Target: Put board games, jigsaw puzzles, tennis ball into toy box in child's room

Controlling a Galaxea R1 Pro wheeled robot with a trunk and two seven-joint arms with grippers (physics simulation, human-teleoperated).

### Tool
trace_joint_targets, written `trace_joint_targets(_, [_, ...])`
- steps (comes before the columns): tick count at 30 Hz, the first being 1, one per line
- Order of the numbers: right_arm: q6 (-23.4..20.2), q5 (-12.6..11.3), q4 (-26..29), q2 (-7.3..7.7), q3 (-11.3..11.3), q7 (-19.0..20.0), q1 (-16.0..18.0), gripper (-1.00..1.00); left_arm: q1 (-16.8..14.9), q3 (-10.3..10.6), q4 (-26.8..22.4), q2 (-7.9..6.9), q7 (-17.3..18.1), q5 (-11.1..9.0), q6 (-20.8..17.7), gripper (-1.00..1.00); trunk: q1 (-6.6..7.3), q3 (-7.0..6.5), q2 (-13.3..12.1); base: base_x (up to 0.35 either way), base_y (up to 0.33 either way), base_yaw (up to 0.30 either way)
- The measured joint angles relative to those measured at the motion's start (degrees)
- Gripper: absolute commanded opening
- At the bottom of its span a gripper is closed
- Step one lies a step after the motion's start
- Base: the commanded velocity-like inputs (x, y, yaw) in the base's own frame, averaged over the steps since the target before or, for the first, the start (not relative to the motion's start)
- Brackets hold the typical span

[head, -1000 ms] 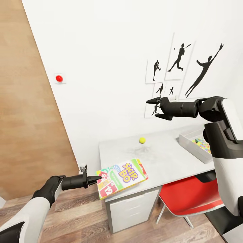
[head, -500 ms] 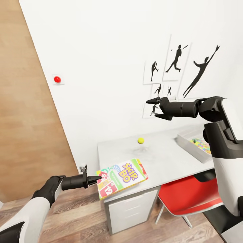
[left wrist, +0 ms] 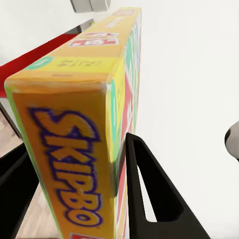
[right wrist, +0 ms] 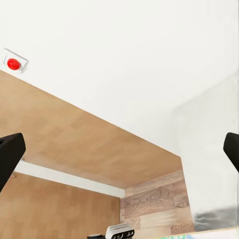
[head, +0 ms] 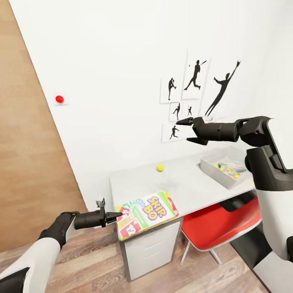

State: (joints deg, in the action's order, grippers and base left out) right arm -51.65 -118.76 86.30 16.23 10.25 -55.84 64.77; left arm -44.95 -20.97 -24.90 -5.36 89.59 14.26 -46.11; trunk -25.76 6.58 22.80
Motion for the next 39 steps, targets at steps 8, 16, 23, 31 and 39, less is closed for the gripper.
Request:
trace_joint_targets(8, [0.01,0.00,-0.01,-0.03,0.00,0.00,0.00,1.00,0.01,-0.14,-0.01,-0.05,0.00,-0.01,0.00,-1.00,0.01,-0.15,-0.02,-0.024,0.000,-0.027])
trace_joint_targets(16, [0.01,0.15,0.00,-0.24,0.04,0.00,0.00,1.00,0.00,-0.15,-0.01,-0.11,0.00,-0.02,0.00,-1.00,0.02,-0.63,-0.01,-0.001,0.000,-0.066])
trace_joint_targets(23, [0.01,0.24,0.00,-0.22,0.00,0.00,0.00,1.00,0.00,-0.15,-0.01,-0.13,0.00,-0.02,0.00,-1.00,0.02,-1.23,-0.01,0.000,0.000,-0.109])
trace_joint_targets(31, [0.01,0.36,-0.01,-0.18,0.03,-0.02,0.00,1.00,0.01,-0.15,-0.01,-0.06,0.00,-0.02,0.00,-1.00,0.01,-1.83,-0.02,0.000,0.000,-0.086])
trace_joint_targets(39, [0.04,0.73,-0.44,-0.18,0.05,-0.08,0.00,1.00,0.01,-0.14,-0.01,-0.05,0.00,-0.01,0.00,-1.00,0.01,-1.90,-0.02,0.000,0.000,-0.009])
